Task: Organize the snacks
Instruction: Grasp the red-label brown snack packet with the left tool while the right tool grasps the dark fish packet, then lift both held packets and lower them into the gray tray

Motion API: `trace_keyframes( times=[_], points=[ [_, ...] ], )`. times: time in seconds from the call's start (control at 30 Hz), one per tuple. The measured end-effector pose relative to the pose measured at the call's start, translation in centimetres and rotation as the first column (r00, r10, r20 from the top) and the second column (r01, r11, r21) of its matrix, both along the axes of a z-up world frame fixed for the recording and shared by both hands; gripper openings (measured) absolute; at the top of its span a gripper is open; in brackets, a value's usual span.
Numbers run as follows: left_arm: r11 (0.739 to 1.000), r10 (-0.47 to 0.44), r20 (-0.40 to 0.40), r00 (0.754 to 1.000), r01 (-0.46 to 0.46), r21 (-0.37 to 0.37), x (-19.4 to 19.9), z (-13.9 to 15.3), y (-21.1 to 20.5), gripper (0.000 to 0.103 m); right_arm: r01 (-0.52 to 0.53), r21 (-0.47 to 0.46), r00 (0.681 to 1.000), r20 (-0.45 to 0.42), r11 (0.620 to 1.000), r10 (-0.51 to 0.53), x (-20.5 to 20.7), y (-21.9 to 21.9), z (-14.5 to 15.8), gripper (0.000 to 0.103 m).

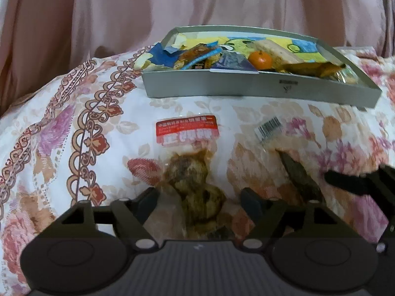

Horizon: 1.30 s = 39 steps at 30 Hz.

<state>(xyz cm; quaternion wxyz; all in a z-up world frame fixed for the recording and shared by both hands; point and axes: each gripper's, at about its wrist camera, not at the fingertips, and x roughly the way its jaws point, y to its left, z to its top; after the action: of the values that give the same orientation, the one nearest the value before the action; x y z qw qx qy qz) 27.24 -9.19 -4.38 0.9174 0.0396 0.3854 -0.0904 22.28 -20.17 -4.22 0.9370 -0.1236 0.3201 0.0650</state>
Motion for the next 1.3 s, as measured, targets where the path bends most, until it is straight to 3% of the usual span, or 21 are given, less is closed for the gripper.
trace_keyframes(
  times=[0.13,0.2,0.27,0.47,0.77,0.83,1.07,1.3],
  points=[
    [1.0,0.009,0.005,1.0,-0.009,0.001,0.4,-0.3,0.0,0.073,0.002,0.002,1.0,-0.003,1.0,-0.002,0.3,0.0,-0.3,0.066],
    [1.0,0.008,0.013,1.0,-0.008,0.001,0.2,-0.3,0.3,0.062,0.001,0.018,1.0,-0.009,1.0,0.0,0.4,-0.1,-0.3,0.062],
    [1.0,0.001,0.008,1.0,-0.001,-0.007,0.1,-0.2,0.7,0.059,0.007,0.037,1.0,-0.014,0.999,-0.006,0.4,-0.3,-0.3,0.052],
    [1.0,-0.009,-0.017,1.0,0.008,-0.029,-1.1,-0.2,1.4,0.054,0.013,0.032,0.999,-0.033,0.999,-0.012,-0.4,0.2,0.1,0.049],
    [0.999,-0.043,-0.031,0.999,0.043,0.002,-3.6,0.6,0.2,0.052,-0.045,-0.239,0.997,0.05,0.97,0.058,-3.7,2.4,0.1,0.048],
    [0.999,-0.042,-0.015,0.999,0.042,0.005,-4.0,1.1,0.0,0.052,-0.042,-0.296,0.995,0.075,0.954,0.067,-4.3,2.5,0.2,0.048],
    [0.999,-0.036,0.079,0.996,0.037,-0.009,-4.7,4.1,-0.5,0.052,0.024,-0.352,0.981,0.186,0.936,0.045,-5.6,1.7,1.9,0.048],
    [0.999,-0.045,0.173,0.984,0.048,-0.013,-2.9,8.1,-2.3,0.053,0.106,-0.271,0.957,0.291,0.957,-0.023,-6.5,-0.6,5.0,0.048]
  ],
)
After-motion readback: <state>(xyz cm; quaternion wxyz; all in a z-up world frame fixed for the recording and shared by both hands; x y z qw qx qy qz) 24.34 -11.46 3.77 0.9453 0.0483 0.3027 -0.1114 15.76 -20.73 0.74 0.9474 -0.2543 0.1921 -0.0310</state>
